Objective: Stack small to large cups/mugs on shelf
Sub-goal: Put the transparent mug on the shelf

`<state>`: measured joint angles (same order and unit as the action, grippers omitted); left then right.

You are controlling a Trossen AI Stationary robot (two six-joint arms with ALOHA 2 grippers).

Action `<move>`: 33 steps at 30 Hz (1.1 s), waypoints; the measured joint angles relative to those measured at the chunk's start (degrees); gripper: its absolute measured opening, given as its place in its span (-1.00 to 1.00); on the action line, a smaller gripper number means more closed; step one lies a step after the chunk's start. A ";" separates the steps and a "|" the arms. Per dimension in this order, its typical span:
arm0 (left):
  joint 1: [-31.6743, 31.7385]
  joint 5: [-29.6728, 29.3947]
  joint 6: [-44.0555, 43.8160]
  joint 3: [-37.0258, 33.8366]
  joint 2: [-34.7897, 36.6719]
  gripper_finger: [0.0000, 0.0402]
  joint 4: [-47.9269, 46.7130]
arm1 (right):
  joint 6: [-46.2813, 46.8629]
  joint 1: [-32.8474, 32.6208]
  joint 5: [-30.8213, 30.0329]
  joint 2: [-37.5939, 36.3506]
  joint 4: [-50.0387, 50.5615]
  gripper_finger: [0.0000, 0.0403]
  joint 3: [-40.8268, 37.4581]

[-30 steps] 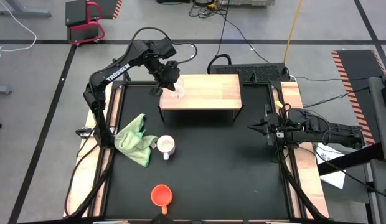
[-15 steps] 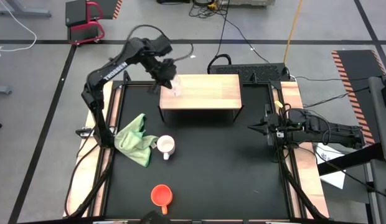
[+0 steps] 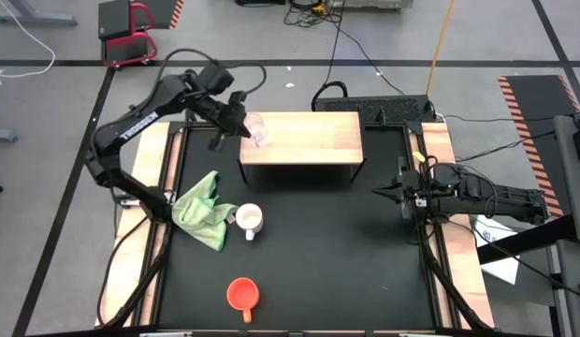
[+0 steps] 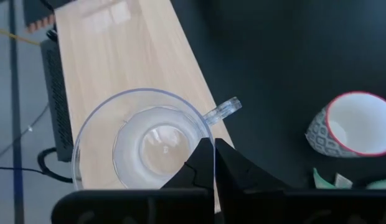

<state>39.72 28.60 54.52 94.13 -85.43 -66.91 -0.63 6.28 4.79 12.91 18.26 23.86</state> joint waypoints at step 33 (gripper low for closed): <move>-5.37 -7.96 -4.22 -0.94 -2.77 -1.00 -3.37 | -0.02 0.00 0.00 0.00 0.02 -1.00 0.00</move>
<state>34.35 20.64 50.30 93.19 -88.20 -70.28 -0.64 6.28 4.79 12.91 18.28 23.86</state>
